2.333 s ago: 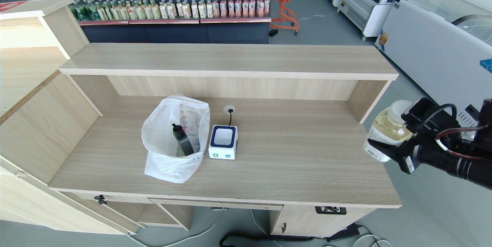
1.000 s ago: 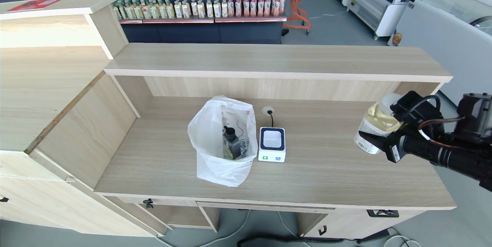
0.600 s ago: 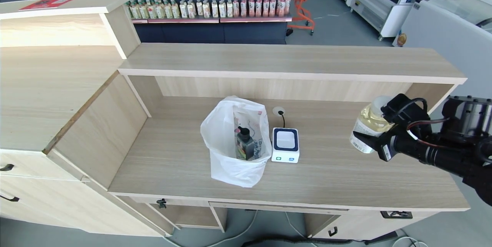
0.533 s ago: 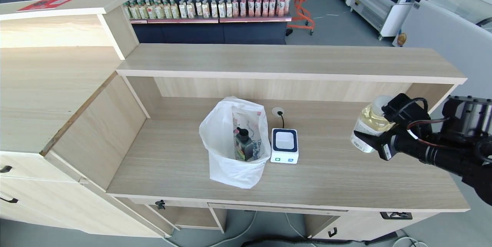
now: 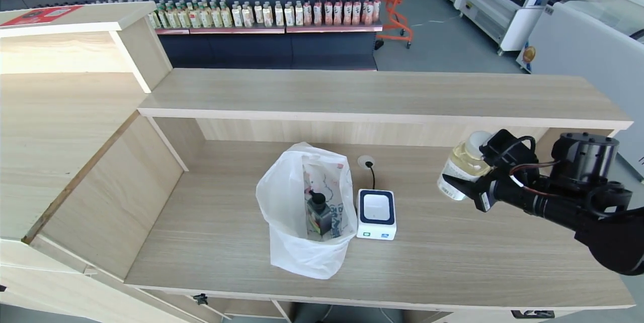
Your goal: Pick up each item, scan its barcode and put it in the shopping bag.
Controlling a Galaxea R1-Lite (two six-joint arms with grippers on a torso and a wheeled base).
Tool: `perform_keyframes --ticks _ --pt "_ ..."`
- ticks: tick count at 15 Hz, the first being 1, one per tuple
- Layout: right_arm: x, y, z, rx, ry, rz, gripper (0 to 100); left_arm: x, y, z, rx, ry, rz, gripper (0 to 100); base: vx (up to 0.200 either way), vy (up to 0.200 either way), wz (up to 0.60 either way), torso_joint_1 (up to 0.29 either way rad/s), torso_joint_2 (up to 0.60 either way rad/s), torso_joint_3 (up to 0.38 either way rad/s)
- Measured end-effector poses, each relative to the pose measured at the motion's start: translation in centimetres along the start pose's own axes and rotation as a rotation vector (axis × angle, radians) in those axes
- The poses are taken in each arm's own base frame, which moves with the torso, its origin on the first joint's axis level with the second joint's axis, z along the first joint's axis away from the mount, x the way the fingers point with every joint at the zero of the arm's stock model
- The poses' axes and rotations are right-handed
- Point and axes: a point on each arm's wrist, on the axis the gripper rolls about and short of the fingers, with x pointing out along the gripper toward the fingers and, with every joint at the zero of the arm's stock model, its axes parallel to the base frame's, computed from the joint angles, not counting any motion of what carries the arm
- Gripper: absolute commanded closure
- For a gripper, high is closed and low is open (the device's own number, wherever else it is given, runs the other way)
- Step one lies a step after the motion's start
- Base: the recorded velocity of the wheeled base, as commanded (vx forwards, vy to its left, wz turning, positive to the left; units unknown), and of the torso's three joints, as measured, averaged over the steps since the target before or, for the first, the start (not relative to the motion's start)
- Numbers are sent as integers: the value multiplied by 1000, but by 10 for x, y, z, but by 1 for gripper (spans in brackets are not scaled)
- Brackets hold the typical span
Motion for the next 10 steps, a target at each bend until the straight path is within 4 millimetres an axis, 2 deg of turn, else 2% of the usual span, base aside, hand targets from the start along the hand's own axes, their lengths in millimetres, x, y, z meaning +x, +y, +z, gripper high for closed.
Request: perform_keyframes --ticks 3,6,7,10 --pt "16 12 -4 -24 -67 24 100 0 0 0 0 0 0 0 0 0 0 0 0 0" --pt "30 32 -10 -51 -116 89 100 0 0 0 0 0 0 0 0 0 0 0 0 0" --pt "35 41 -12 -82 -144 126 100 0 0 0 0 0 0 0 0 0 0 0 0 0" --pt "45 51 -24 -165 -220 168 100 0 0 0 0 0 0 0 0 0 0 0 0 0"
